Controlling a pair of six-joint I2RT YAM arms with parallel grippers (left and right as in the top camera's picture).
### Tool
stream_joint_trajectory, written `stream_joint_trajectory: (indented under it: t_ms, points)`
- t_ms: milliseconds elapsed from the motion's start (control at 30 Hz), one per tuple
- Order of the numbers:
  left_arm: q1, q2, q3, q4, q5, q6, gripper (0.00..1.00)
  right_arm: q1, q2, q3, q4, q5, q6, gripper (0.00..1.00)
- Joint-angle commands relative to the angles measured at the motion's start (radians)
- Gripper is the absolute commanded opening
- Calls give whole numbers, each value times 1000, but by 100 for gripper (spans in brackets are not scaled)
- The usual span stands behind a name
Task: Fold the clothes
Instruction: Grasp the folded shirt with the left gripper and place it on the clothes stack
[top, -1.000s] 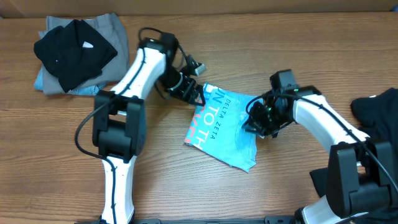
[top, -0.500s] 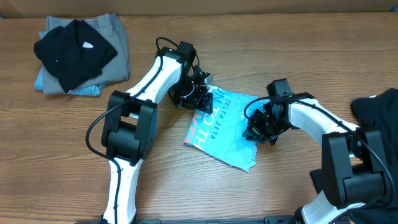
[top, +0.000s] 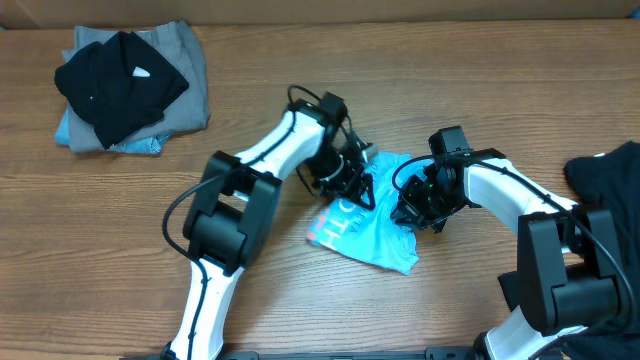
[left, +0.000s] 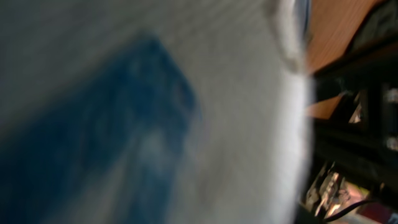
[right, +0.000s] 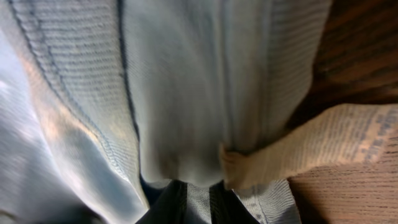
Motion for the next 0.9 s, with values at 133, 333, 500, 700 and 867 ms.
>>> stream_joint_trajectory:
  t_ms: [133, 333, 500, 700, 867]
  points:
    - [-38, 19, -28, 25, 13, -54, 13, 2, 5, -6, 5, 13, 2, 15]
    - [8, 16, -8, -10, -31, -64, 4, -26, -15, 27, -110, 14, -67, 9]
    - [113, -10, 105, -142, -112, -6, 4, -68, -109, 84, -203, 14, -129, 9]
    - [314, -36, 392, -270, -171, 45, 4, -76, -249, 128, -213, 14, -131, 11]
    - [489, -36, 612, -214, -187, 48, 4, -76, -279, 135, -218, 13, -127, 11]
